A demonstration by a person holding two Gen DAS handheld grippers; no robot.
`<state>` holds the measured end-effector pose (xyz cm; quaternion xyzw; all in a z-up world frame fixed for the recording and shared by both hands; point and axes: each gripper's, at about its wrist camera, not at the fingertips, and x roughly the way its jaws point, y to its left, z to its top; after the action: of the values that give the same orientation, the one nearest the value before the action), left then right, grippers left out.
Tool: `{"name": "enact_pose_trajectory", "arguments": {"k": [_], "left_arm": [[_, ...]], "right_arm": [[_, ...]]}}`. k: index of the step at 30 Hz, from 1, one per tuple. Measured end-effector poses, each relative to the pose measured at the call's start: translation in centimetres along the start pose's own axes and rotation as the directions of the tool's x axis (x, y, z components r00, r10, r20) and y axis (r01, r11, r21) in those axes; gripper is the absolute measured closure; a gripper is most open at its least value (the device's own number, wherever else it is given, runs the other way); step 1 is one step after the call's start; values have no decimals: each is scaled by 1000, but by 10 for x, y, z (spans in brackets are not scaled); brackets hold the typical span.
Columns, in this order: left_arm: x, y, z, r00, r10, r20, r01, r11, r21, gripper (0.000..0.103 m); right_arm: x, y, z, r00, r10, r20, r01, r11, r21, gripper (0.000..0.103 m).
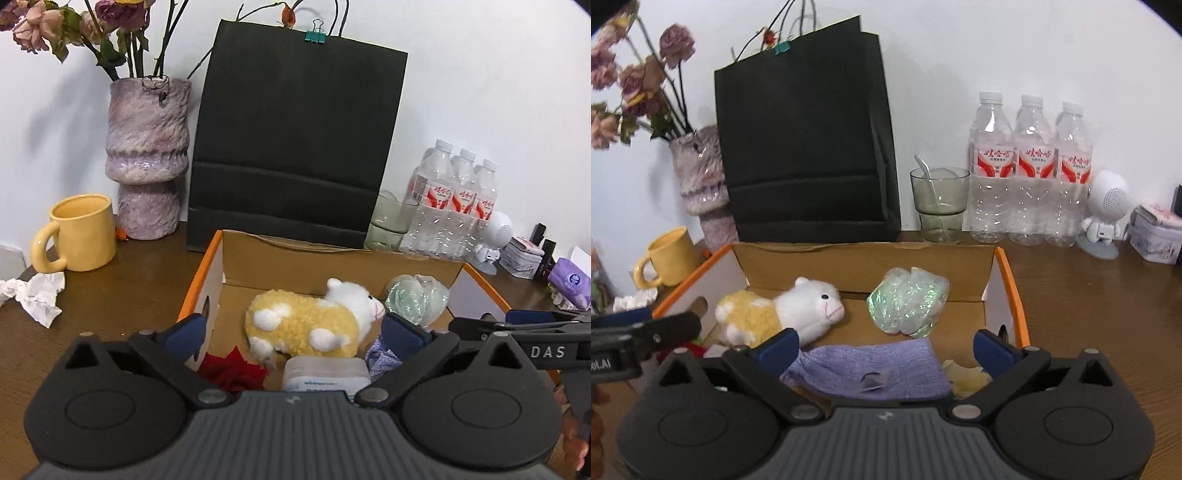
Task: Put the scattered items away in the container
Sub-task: 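Carry the clear packet into the box and open the left tool, then move the right tool to the clear black-dot packet while the left approaches the crumpled tissue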
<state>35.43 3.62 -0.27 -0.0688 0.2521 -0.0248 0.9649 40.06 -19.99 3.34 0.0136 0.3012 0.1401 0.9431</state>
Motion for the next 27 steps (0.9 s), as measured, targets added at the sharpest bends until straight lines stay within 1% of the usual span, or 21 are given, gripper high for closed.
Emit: {"name": "enact_pose_trajectory", "arguments": {"k": [3,6,18,22,27], "left_arm": [[2,1,0,1000,14,-15,-14,1000,0,0],[1,3,0,999,25,-22,-25,1000,-14,0],[-14,0,1,1000,7,-2,-7,1000,-9,0],[-28,0,-2,1000,3,10,-3,1000,-14,0],[-50,-1,-13,1000,8,3,-8,1000,-25,0]], "right_arm": [[-3,-1,1,1000,14,0,-14,1000,9,2],[-4,-1,1,1000,9,-2,-9,1000,12,2],[-13,-2,0,1000,0,6,-1,1000,21,2],[-25,-3,-4,1000,-8,19,8,1000,26,2],[-52,-5,-12,999,2,34,-3,1000,28,2]]}}
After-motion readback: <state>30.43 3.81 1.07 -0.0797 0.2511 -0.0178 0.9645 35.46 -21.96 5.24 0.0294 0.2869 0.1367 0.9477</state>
